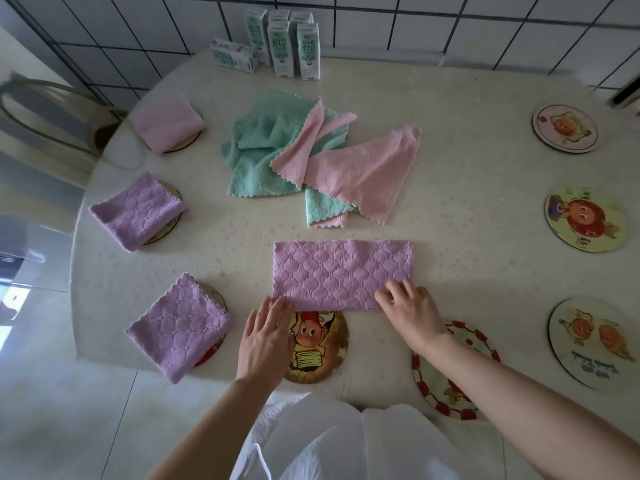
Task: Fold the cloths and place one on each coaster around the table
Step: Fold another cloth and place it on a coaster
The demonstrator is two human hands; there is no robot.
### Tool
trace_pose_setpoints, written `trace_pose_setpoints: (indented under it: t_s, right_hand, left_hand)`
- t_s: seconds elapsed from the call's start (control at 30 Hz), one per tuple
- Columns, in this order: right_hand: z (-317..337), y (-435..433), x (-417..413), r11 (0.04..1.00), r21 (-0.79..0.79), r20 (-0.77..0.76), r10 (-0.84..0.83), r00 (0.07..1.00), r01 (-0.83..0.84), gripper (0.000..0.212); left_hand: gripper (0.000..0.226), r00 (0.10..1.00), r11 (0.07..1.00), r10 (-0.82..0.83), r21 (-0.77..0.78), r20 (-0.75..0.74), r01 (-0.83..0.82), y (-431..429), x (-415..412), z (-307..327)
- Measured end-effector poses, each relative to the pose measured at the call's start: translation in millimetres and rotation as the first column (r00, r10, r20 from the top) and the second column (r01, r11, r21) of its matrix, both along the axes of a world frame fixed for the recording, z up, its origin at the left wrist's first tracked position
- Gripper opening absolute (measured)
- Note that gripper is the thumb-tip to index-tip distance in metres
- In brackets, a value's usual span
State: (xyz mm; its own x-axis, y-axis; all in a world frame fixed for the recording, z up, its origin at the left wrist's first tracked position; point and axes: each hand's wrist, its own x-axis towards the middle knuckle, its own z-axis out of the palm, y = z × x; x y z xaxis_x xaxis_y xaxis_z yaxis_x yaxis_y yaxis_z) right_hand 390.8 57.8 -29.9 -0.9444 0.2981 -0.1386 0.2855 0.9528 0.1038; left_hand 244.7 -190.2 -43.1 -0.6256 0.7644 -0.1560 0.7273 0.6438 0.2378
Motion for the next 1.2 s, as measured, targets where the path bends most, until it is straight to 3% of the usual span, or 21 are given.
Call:
trace_pose_setpoints:
  t_s: [0.2,0.3,0.47,0.67,0.8,0.9,1.0,1.07,1.2]
  right_hand:
    - [12.5,10.5,0.2,0.997,-0.072,-0.204,0.000,0.979,-0.015,0.018]
    - [19.9,9.9,5.5,0.993,-0.114,-0.268,-0.034,0.963,0.003,0.022]
    - [45.1,-16.5,24.8,0.954,-0.298,-0.340,-0.091,0.936,-0.015,0.021]
    - [59.8,-42.4,41.4,0.837,-0.545,-0.277,-0.131,0.952,-0.043,0.022]
    - [59.4,-32.1,44.4,0.724,-0.689,-0.186,-0.135,0.973,-0.031,0.021]
    - [43.0,-16.8,44.4,0.779,-0.627,-0.164,-0.094,0.982,-0.030,0.025]
    - [23.4,-8.7,38.9,0.842,-0.520,-0.104,0.099,0.990,-0.139,0.057]
    - [17.5,-7.5,32.7,0.850,-0.431,-0.102,0.287,0.953,-0.302,0.075]
    - [5.3,-2.1,27.9,0.817,-0.342,-0.049,0.477,0.878,-0.464,0.074]
  left_hand:
    - [0.067,0.990,0.987,-0.140,0.078,-0.004,0.140,31.0,19.4,7.3]
    - [0.064,0.969,0.967,-0.244,0.090,0.036,0.240,50.3,34.0,6.8]
    - [0.066,0.951,0.949,-0.290,0.165,0.107,0.271,80.7,51.0,10.8]
    - [0.038,0.913,0.885,-0.373,0.358,0.164,0.297,89.8,63.9,13.0]
    - [0.036,0.852,0.870,-0.446,0.357,0.273,0.341,72.6,59.2,6.5]
    - [0.037,0.839,0.851,-0.475,0.383,0.265,0.361,57.1,54.6,10.3]
    - [0.038,0.828,0.823,-0.505,0.425,0.242,0.378,41.7,50.4,15.9]
    - [0.042,0.847,0.842,-0.461,0.432,0.264,0.323,30.7,47.7,17.6]
    - [0.043,0.875,0.873,-0.371,0.438,0.311,0.214,11.3,46.4,19.7]
